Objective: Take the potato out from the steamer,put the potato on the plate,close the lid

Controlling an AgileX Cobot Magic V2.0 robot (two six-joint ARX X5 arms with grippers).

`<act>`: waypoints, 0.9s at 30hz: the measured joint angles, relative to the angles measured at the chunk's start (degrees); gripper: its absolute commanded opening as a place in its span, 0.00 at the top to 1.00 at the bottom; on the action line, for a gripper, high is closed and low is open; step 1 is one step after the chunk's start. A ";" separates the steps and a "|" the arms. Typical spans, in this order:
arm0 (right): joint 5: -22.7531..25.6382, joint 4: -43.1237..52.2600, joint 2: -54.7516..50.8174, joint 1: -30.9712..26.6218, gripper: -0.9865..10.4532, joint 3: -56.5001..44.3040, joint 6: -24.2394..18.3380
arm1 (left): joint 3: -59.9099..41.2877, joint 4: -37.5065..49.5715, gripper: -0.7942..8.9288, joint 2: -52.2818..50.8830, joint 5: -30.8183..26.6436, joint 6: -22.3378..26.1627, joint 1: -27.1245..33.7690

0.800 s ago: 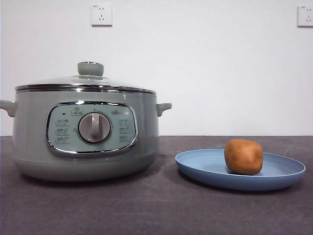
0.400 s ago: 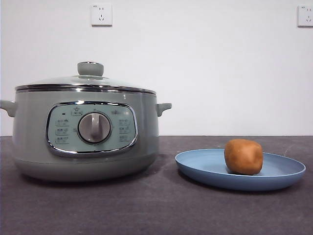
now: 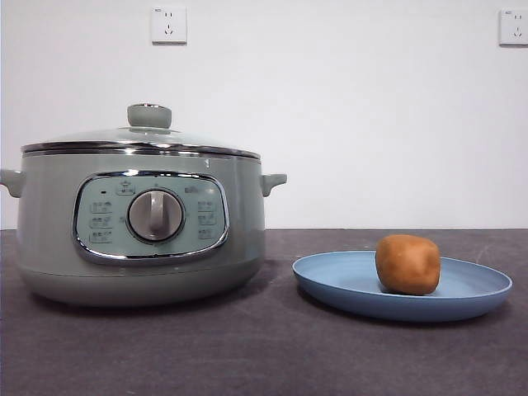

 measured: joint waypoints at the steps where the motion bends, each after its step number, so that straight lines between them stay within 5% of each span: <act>1: 1.18 2.91 -2.60 -1.05 0.91 -3.26 -0.24 | 0.00 0.00 0.92 0.00 0.00 0.00 0.00; 6: 7.78 14.67 -11.69 -4.96 0.91 -19.04 -0.35 | 0.00 0.02 0.92 0.00 0.00 0.00 0.00; 15: 9.62 28.63 -18.75 -7.19 0.91 -39.36 3.39 | 0.00 0.02 0.92 0.00 0.00 0.00 0.00; 27: 11.50 33.33 -28.41 -7.19 0.91 -50.45 8.98 | 0.00 0.02 0.92 0.00 0.00 0.00 0.00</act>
